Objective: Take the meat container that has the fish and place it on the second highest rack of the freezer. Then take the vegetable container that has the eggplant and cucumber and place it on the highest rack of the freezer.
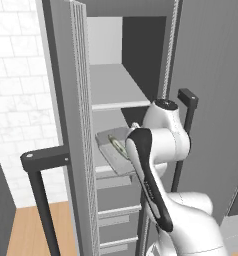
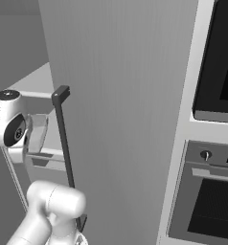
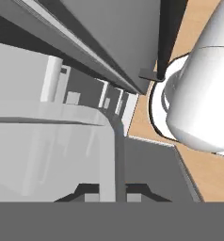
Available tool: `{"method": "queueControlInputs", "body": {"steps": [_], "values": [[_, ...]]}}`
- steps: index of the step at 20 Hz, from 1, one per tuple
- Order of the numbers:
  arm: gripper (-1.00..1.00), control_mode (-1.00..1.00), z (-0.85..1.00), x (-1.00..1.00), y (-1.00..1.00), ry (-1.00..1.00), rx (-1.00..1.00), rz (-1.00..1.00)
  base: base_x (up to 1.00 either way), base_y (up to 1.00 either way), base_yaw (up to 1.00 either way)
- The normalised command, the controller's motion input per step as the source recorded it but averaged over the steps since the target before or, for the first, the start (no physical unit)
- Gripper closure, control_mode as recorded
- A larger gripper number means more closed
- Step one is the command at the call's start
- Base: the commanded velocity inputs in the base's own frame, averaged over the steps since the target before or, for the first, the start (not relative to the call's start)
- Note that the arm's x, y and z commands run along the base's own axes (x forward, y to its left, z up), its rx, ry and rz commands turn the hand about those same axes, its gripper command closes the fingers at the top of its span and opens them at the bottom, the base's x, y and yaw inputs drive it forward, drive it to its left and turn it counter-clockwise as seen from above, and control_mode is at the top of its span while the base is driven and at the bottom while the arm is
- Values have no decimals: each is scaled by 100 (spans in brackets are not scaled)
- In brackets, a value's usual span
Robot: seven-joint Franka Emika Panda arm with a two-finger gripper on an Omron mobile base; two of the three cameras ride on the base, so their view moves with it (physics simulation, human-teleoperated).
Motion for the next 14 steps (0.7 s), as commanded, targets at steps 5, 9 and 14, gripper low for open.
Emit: {"method": "queueControlInputs", "body": {"steps": [5, 9, 14], "values": [[100, -100, -49, 94, 8, 0, -3, -12, 0, 0, 0], [100, -100, -53, 87, 31, 0, -4, -12, 0, 0, 0], [100, -100, -55, 75, 35, 0, -6, -10, 0, 0, 0]]}}
